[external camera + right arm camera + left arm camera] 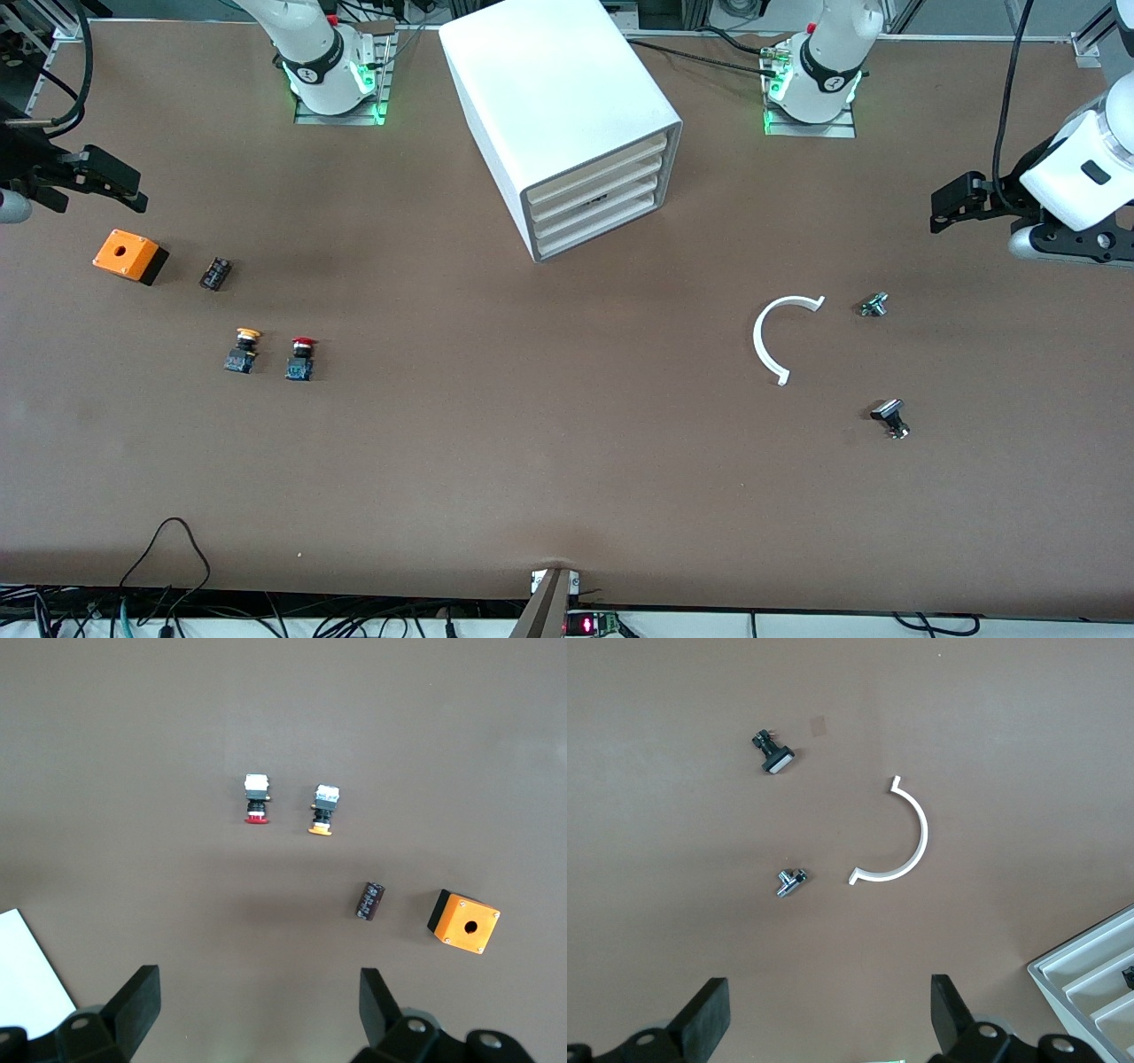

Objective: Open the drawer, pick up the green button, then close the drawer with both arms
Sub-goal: 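Reach the left gripper to the drawer front while the right gripper approaches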

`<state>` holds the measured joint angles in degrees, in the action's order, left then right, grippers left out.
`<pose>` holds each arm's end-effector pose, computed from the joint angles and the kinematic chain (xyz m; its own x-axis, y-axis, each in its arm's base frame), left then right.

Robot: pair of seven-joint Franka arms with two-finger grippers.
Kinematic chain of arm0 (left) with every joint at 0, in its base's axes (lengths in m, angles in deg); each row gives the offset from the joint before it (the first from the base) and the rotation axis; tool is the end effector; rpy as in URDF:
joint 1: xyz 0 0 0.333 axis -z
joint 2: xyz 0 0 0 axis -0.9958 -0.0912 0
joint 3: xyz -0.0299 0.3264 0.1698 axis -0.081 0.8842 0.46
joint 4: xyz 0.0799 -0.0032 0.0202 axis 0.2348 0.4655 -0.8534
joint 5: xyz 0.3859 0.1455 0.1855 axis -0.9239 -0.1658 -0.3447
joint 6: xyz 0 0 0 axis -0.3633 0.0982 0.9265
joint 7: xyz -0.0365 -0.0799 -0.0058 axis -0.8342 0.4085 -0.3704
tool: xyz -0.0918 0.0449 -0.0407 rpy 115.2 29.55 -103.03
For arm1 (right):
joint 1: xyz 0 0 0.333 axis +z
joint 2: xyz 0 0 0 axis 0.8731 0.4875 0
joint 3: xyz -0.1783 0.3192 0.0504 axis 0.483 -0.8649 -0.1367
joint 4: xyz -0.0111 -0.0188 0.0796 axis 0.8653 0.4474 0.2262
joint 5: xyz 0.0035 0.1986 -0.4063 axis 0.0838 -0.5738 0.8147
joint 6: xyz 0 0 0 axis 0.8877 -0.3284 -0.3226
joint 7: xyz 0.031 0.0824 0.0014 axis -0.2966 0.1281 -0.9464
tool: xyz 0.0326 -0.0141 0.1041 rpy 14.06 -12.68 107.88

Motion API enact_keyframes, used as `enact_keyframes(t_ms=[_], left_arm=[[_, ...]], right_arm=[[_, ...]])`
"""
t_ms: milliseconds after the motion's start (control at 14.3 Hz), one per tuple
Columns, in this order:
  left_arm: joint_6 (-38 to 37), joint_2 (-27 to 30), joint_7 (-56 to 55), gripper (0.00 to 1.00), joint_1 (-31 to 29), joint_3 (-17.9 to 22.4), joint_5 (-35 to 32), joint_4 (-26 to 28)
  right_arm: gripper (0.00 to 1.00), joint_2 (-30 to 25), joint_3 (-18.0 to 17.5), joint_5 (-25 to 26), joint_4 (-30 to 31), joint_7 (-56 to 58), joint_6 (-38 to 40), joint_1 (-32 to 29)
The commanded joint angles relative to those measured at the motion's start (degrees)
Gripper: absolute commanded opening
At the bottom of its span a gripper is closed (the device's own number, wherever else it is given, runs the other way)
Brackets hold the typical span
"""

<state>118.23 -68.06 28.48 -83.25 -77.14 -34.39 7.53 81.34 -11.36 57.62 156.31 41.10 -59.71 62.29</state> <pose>0.6369 -0.0494 0.6603 0.9917 -0.0899 -0.0916 -0.0906 -0.9959 -0.0029 0.6083 -0.0059 0.6683 0.9996 0.0139 -0.0239 0.0143 -0.9998 0.0141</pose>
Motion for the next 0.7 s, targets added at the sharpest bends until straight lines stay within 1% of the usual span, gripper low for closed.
enact_keyframes(t_ms=[0,70,140,210,350,559,629], left_arm=[[-0.47,0.26,1.15,1.0,0.07,-0.16,-0.37,-0.01],[-0.47,0.26,1.15,1.0,0.07,-0.33,-0.37,-0.09],[-0.47,0.26,1.15,1.0,0.07,-0.33,-0.37,-0.09],[-0.47,0.26,1.15,1.0,0.07,-0.33,-0.37,-0.01],[-0.47,0.17,1.15,1.0,0.07,-0.33,-0.37,-0.01],[-0.9,0.09,1.15,1.0,0.07,-0.42,-0.11,0.34],[-2.82,-0.35,1.15,1.0,0.76,-0.51,1.89,0.34]], right_arm=[[0.99,-1.92,-0.87,0.98,1.76,-2.4,0.46,-0.5],[0.99,-1.66,-0.7,0.81,1.16,-3.2,0.73,-0.5],[0.99,-0.27,-0.61,0.46,0.11,-2.34,0.91,-0.76],[0.99,0.09,-0.78,1.24,0.27,-2.94,1.26,-0.5],[0.99,0.89,-0.87,0.81,0.18,-3.55,1.61,-0.41],[0.99,4.83,-1.22,-0.07,-0.6,-3.82,0.47,0.03],[0.99,6.58,-1.22,-0.5,-1.91,-4.08,-0.23,0.99]])
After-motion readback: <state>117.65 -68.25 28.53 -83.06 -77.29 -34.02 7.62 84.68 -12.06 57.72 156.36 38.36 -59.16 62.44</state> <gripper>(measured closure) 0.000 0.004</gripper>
